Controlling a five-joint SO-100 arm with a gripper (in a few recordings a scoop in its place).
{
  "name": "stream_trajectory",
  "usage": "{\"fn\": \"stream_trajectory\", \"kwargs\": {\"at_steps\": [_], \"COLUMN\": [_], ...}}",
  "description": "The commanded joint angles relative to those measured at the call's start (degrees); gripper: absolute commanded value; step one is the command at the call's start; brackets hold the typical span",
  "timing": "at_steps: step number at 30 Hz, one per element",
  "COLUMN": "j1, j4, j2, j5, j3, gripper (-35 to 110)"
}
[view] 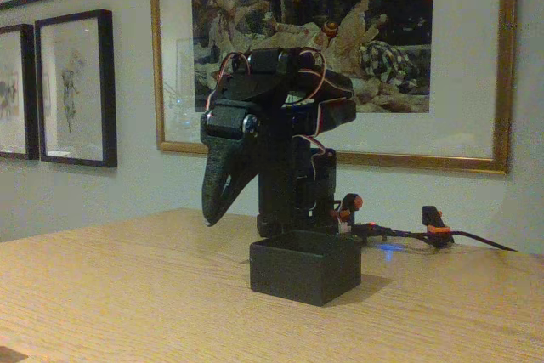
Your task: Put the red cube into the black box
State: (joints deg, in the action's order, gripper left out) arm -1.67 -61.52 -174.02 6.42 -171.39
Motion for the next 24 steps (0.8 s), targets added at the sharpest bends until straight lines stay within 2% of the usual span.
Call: {"fn": "stream_trajectory", "kwargs": {"at_steps": [1,9,14,19,24], "j1": [-0.35,-3.96,-2.72,4.92,8.26], "j4": [1.58,8.53,-0.44,-6.59,-9.76], "j2": [2.37,24.43,44.56,50.01,58.97], "j5": [0.79,4.04,7.56,5.45,2.9], "j3": [2.64,18.02,38.67,48.96,58.97], "gripper": [-17,-15,-13,-14,-13]}}
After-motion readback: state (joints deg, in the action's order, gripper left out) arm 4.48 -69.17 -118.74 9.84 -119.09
